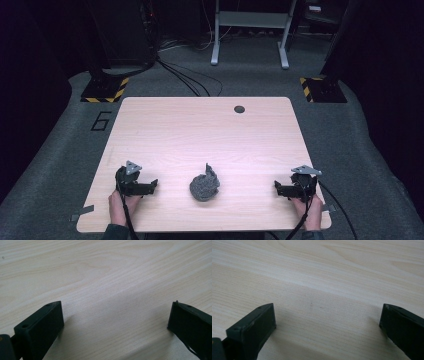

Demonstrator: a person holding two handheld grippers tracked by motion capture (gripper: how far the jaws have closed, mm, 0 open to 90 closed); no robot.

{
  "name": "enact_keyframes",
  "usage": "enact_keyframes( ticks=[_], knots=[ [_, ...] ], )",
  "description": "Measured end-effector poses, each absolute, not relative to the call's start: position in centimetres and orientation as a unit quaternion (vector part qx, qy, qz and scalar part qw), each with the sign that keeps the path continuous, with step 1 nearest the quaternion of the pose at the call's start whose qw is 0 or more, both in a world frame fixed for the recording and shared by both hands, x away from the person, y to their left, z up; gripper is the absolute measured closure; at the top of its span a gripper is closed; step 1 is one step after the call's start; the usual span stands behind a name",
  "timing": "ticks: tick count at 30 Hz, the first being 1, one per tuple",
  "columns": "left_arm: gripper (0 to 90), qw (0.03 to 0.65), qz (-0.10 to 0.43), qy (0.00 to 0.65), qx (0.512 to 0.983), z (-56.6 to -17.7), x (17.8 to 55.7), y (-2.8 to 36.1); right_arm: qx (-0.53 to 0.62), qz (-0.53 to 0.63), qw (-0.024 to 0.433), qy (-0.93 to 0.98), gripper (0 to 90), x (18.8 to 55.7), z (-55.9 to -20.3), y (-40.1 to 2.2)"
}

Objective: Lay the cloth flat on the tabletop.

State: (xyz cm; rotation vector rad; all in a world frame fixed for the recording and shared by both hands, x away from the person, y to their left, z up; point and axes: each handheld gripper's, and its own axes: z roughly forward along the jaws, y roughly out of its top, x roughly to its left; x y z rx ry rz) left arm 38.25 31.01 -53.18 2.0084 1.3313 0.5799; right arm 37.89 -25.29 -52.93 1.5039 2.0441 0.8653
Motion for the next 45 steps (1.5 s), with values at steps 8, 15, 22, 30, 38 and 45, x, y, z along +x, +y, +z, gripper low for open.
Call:
enact_keyframes(
  ticks=[8,15,22,30,38,45],
  knots=[
    [0.0,0.326,0.222,0.507,0.766,-53.2,38.2,31.0,0.540,0.316,0.227,0.746,0.0,37.8,-53.0,-25.2],
    [0.0,0.347,0.213,0.509,0.759,-52.9,37.9,31.6,0.539,0.316,0.227,0.747,0.0,37.8,-53.0,-25.2],
    [0.0,0.380,0.201,0.501,0.751,-52.3,37.3,31.2,0.538,0.316,0.227,0.748,0.1,37.9,-53.0,-25.2],
    [0.0,0.391,0.179,0.457,0.779,-50.9,36.8,28.5,0.538,0.317,0.226,0.747,0.4,37.8,-52.9,-25.2],
    [0.0,0.397,0.165,0.406,0.806,-49.8,36.5,25.3,0.539,0.317,0.227,0.747,0.4,37.8,-53.0,-25.2],
    [0.3,0.404,0.142,0.359,0.830,-49.7,36.1,22.2,0.538,0.317,0.227,0.747,0.6,37.8,-53.0,-25.2]
  ],
)
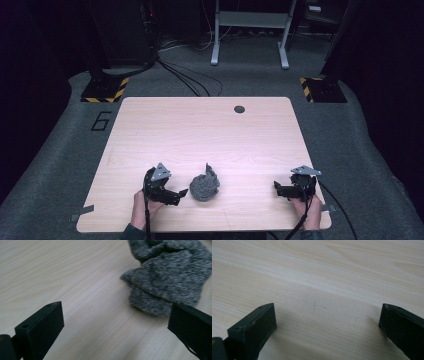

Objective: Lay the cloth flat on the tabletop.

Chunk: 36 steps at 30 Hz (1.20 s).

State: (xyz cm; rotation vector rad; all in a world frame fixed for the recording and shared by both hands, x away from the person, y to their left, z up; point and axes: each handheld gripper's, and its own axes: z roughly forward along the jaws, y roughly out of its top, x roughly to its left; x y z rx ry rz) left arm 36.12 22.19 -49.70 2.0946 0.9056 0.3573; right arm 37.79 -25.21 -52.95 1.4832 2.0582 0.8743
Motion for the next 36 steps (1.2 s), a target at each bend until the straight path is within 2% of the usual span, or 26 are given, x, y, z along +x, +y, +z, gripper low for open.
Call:
enact_keyframes(
  ticks=[6,9,14,15,16,17,19,20,22,28,34,35,36],
  knots=[
    [3.0,0.407,0.120,0.321,0.847,-49.5,35.8,19.5,0.538,0.317,0.228,0.747,0.8,37.8,-53.0,-25.2],
    [8.2,0.401,0.120,0.305,0.855,-49.5,35.8,18.1,0.534,0.317,0.228,0.750,1.1,37.8,-52.9,-25.3],
    [31.0,0.398,0.112,0.284,0.865,-49.7,35.9,16.5,0.535,0.317,0.227,0.749,1.1,37.7,-52.9,-25.3],
    [31.0,0.393,0.109,0.278,0.870,-49.8,36.0,16.3,0.535,0.317,0.227,0.749,1.1,37.7,-52.9,-25.3],
    [40.8,0.389,0.103,0.275,0.873,-49.8,36.0,16.1,0.535,0.316,0.227,0.750,1.3,37.7,-52.9,-25.3],
    [40.8,0.386,0.101,0.271,0.876,-49.9,36.0,15.9,0.535,0.316,0.227,0.750,1.3,37.7,-52.9,-25.3],
    [49.8,0.380,0.101,0.265,0.880,-49.8,36.0,15.6,0.533,0.317,0.228,0.751,1.4,37.7,-53.0,-25.3],
    [57.8,0.386,0.102,0.264,0.878,-49.8,36.3,15.5,0.533,0.317,0.228,0.751,1.4,37.7,-53.0,-25.3],
    [64.4,0.385,0.099,0.267,0.878,-49.7,36.4,15.5,0.532,0.317,0.228,0.751,1.4,37.7,-53.0,-25.3],
    [69.9,0.413,0.109,0.281,0.860,-49.1,37.1,15.6,0.535,0.321,0.227,0.748,1.9,37.8,-52.9,-25.2],
    [70.1,0.428,0.121,0.275,0.852,-48.0,37.2,15.5,0.535,0.316,0.225,0.750,2.5,37.8,-52.9,-25.2],
    [70.0,0.430,0.121,0.276,0.851,-47.8,37.2,15.5,0.538,0.314,0.224,0.750,5.6,37.8,-52.8,-25.2],
    [69.5,0.430,0.119,0.275,0.852,-47.7,37.3,15.4,0.534,0.326,0.233,0.745,19.9,37.7,-52.5,-25.3]
  ],
)
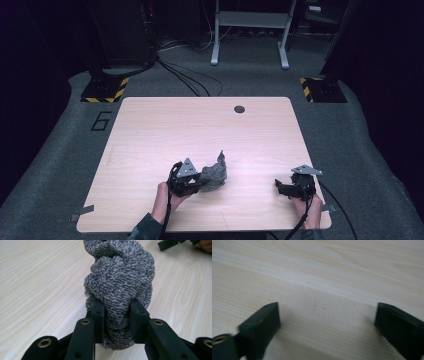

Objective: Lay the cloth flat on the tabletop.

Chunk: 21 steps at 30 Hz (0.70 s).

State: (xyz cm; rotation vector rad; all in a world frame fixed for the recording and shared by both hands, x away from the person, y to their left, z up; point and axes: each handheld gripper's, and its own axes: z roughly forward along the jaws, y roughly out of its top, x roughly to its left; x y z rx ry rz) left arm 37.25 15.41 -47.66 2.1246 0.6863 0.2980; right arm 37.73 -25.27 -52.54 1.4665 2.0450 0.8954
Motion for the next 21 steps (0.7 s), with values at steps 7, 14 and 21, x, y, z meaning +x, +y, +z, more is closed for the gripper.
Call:
enact_keyframes(
  ticks=[7,14,21],
  knots=[
    [68.3,0.443,0.110,0.282,0.844,-47.4,38.4,15.1,0.520,0.349,0.221,0.748,17.1,37.5,-51.4,-23.9],
    [62.2,0.427,0.106,0.335,0.833,-48.2,39.6,15.2,0.457,0.369,0.209,0.782,24.1,37.2,-49.1,-19.4],
    [34.1,0.413,0.135,0.342,0.833,-47.7,39.3,15.7,0.386,0.372,0.188,0.823,29.5,37.6,-48.2,-13.9]
  ],
)
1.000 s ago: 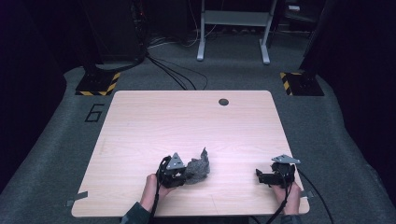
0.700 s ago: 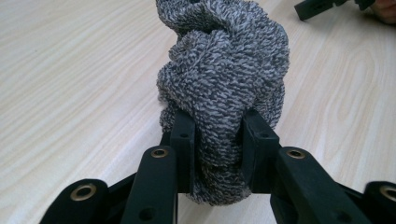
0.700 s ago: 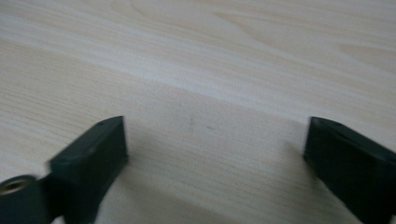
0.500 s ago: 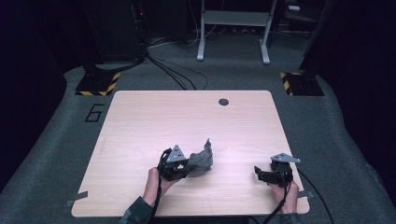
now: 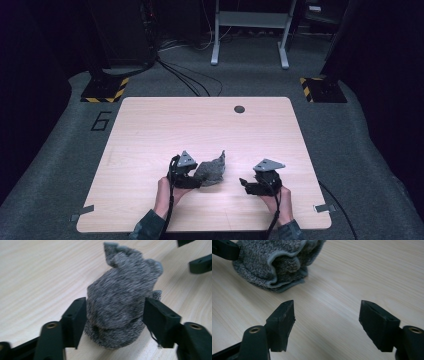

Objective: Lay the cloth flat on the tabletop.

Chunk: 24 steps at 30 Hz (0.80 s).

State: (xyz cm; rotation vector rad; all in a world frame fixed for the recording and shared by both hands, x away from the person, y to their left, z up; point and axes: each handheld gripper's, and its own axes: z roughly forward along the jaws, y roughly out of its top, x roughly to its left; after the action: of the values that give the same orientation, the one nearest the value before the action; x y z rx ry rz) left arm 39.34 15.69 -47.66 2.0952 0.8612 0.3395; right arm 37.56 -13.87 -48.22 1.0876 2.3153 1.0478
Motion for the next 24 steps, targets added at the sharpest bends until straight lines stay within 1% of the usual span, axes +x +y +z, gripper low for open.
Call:
enact_keyframes(
  ticks=[2,3,4,7,8,9,10,11,12,13,14,16,17,18,19,20,21,22,24],
  knots=[
    [30.3,0.411,0.152,0.332,0.835,-47.0,39.0,15.5,0.376,0.367,0.186,0.830,31.3,37.8,-48.3,-12.6],
    [29.1,0.406,0.162,0.326,0.838,-46.7,38.9,15.2,0.368,0.364,0.177,0.837,33.2,38.3,-48.5,-11.6],
    [29.1,0.399,0.175,0.317,0.842,-46.4,38.9,15.0,0.368,0.364,0.177,0.837,33.2,38.3,-48.5,-11.6],
    [28.6,0.388,0.176,0.300,0.854,-46.1,39.2,13.9,0.367,0.356,0.169,0.843,37.5,39.0,-48.8,-10.3],
    [29.3,0.380,0.174,0.294,0.859,-46.1,39.3,13.5,0.357,0.361,0.163,0.846,42.0,39.6,-49.0,-9.8],
    [29.3,0.378,0.175,0.290,0.862,-46.2,39.5,13.2,0.357,0.361,0.163,0.846,42.0,39.6,-49.0,-9.8],
    [32.2,0.372,0.175,0.287,0.865,-46.4,39.7,13.0,0.356,0.363,0.160,0.846,44.2,39.8,-49.1,-9.6],
    [47.7,0.367,0.174,0.286,0.868,-46.6,39.9,12.8,0.355,0.366,0.148,0.847,47.4,40.3,-49.3,-9.2],
    [47.7,0.370,0.168,0.287,0.868,-46.7,40.0,12.8,0.355,0.366,0.148,0.847,47.4,40.3,-49.3,-9.2],
    [51.7,0.371,0.168,0.287,0.867,-46.9,40.1,12.8,0.358,0.365,0.140,0.848,48.3,40.6,-49.3,-9.0],
    [58.7,0.370,0.165,0.286,0.868,-47.0,40.2,12.9,0.353,0.369,0.141,0.848,49.0,40.9,-49.4,-8.9],
    [66.5,0.372,0.164,0.287,0.867,-47.1,40.3,13.1,0.355,0.370,0.133,0.848,50.7,41.1,-49.3,-8.6],
    [72.9,0.371,0.166,0.285,0.868,-47.2,40.3,13.3,0.347,0.378,0.135,0.848,54.4,41.3,-49.2,-8.2],
    [72.9,0.371,0.169,0.286,0.867,-47.2,40.3,13.3,0.347,0.378,0.135,0.848,54.4,41.3,-49.2,-8.2],
    [75.1,0.372,0.165,0.285,0.868,-47.3,40.3,13.4,0.344,0.381,0.137,0.847,57.1,41.4,-49.2,-8.0],
    [76.6,0.375,0.166,0.284,0.867,-47.3,40.3,13.5,0.345,0.382,0.131,0.847,60.5,41.4,-49.1,-7.8],
    [78.3,0.377,0.166,0.285,0.866,-47.3,40.3,13.6,0.336,0.381,0.132,0.851,66.5,41.5,-49.1,-7.5],
    [78.3,0.378,0.163,0.285,0.866,-47.2,40.3,13.7,0.336,0.381,0.132,0.851,66.5,41.5,-49.1,-7.5],
    [78.9,0.387,0.161,0.287,0.861,-47.2,40.2,13.9,0.326,0.379,0.134,0.856,74.8,41.6,-49.1,-7.3]
  ],
)
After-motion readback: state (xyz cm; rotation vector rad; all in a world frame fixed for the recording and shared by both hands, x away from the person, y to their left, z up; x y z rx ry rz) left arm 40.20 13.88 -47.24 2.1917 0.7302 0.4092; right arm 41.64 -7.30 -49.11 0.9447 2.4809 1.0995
